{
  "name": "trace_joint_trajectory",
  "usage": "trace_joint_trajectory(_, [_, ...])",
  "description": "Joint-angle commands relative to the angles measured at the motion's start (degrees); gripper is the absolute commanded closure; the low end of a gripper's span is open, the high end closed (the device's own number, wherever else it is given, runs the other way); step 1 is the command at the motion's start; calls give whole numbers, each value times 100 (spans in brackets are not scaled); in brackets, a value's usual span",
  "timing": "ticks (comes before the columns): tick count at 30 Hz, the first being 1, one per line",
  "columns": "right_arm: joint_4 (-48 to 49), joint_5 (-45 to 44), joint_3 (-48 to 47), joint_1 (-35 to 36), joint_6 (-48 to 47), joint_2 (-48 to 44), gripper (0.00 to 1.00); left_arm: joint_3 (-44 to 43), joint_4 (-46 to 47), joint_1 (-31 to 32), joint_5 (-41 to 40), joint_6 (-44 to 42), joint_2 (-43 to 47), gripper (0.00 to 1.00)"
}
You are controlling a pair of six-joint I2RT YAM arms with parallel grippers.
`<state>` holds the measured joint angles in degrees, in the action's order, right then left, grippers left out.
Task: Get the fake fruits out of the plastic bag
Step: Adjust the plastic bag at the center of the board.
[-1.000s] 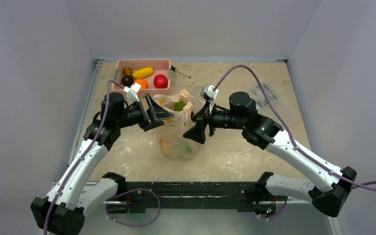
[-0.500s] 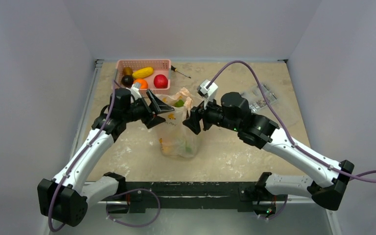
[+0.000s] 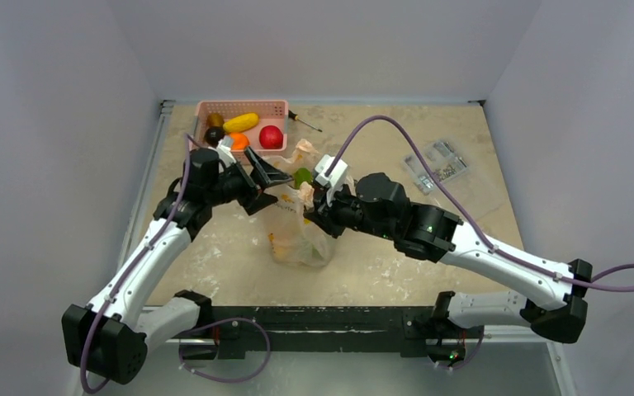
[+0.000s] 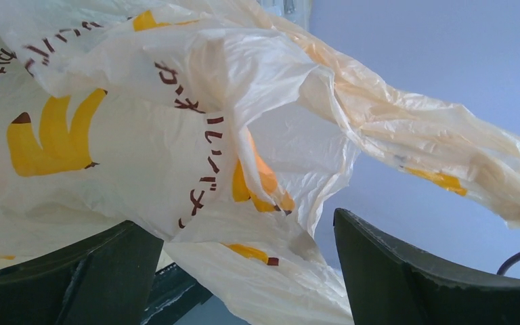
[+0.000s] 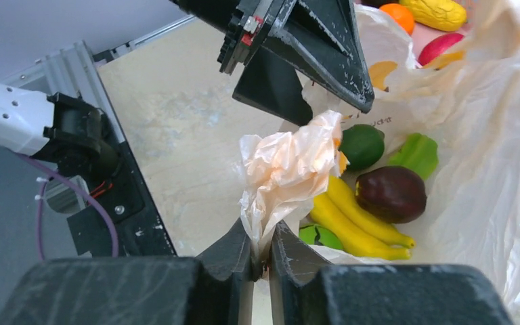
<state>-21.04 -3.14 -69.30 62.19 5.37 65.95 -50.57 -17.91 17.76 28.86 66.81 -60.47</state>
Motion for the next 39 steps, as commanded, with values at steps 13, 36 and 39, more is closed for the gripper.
trace_joint_trajectory(13, [282,352,92,329,-1203,-239,100,179,-260,303,-490,1558,378,5])
trace_joint_trajectory(36, [2136,-1862,2580,2906,1073,715,82,1284,2337,-537,1196,-212,367,100])
trace_joint_trajectory(39, [2508,-1495,2754,2761,1246,319,62,1313,2142,-537,1330,-597,497,100])
